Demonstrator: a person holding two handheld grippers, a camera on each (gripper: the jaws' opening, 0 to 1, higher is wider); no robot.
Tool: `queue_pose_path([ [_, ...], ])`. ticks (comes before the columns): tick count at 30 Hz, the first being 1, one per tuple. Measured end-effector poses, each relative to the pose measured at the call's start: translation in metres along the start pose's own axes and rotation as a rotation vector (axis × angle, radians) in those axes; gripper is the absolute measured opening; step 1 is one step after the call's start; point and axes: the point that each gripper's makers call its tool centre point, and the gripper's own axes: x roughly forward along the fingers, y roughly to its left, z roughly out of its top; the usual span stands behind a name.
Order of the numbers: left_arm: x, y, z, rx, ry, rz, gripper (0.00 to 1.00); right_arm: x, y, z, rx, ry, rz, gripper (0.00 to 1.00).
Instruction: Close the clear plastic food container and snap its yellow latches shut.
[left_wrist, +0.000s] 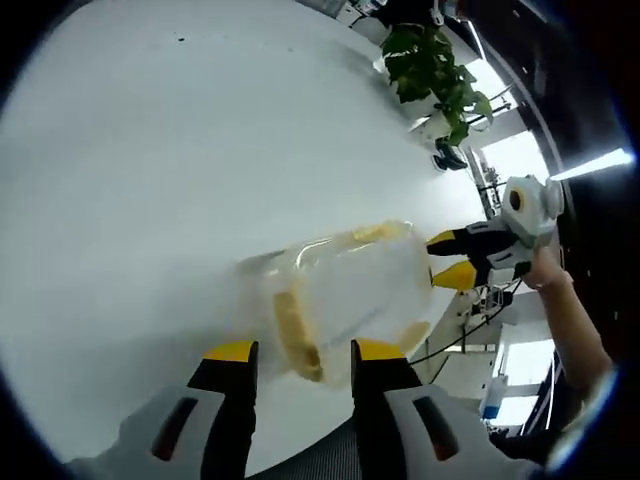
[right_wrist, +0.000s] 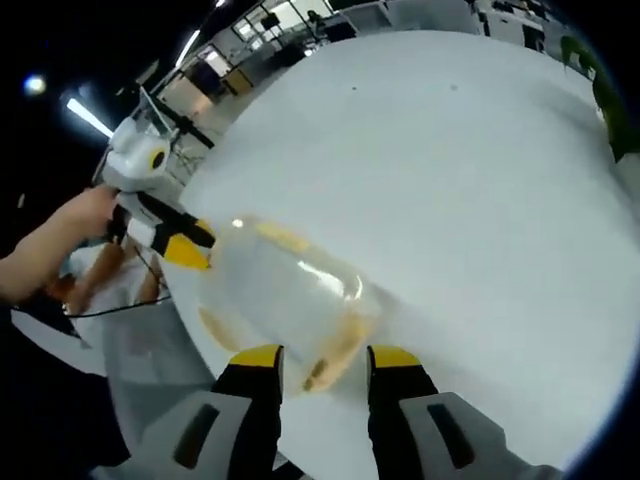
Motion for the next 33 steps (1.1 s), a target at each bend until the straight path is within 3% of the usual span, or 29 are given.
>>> queue_pose_path([
  [12,0.003,0.007,-0.001,-0.018,-0.012,0.014,0.42,0.003,-0.002,-0.003,0.019,0.002,-0.006,0.24],
  [20,0.004,0.001,-0.001,-0.004,-0.003,-0.007,0.34,0.004,-0.002,-0.003,0.026,0.015,-0.002,0.22],
  [28,0.005,-0.005,-0.002,-0.05,-0.006,-0.068,0.25,0.005,-0.002,-0.003,0.06,0.012,0.005,0.22],
  [33,0.006,-0.005,-0.003,-0.072,-0.011,-0.09,0.25,0.005,-0.001,-0.003,0.063,0.015,0.003,0.21],
])
